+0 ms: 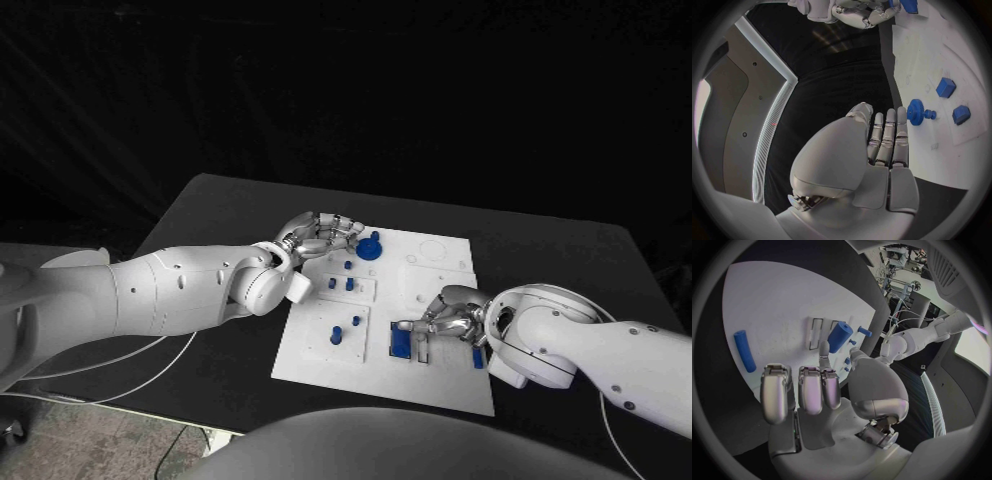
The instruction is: Assemble the parts on the task board
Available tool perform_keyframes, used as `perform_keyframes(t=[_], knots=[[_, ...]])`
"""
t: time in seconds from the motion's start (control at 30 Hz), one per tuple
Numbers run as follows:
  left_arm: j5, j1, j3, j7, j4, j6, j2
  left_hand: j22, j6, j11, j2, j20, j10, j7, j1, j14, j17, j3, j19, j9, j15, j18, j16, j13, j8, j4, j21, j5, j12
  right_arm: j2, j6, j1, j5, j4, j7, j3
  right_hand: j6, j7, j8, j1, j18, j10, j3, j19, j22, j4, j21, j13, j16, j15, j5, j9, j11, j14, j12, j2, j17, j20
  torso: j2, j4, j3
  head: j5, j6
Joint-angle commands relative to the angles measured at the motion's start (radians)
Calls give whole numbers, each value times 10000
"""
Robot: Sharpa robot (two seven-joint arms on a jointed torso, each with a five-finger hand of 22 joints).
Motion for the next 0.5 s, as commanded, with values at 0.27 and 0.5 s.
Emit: perform_keyframes(t=[0.27, 0.5], knots=[[35, -34, 7, 53, 5, 190, -17, 10, -82, 72, 111, 18, 33, 7, 20, -39, -9, 62, -75, -9, 37, -41, 36, -12, 32, -26, 46, 30, 54, -369, -831, 68, -166, 449, 1791, 14, -233, -5, 284, 715, -115, 1031, -116, 640, 2290, -324, 109, 2635, 75, 51, 150, 286, 45, 771, 38, 60, 1100, 61, 8, -13, -8, -7, 2], [35, -42, 7, 52, 5, 183, -34, 10, -82, 72, 111, 18, 33, 7, 20, -39, -9, 62, -75, -9, 37, -41, 36, -12, 32, -26, 46, 30, 54, -410, -14, -45, -362, 389, 1568, 10, -306, -70, 869, 1052, -107, 1031, -366, 626, 2281, -497, 83, 2635, 69, 17, 105, 975, -8, 763, 38, 65, 1080, 32, 15, -8, -11, -17, 2]])
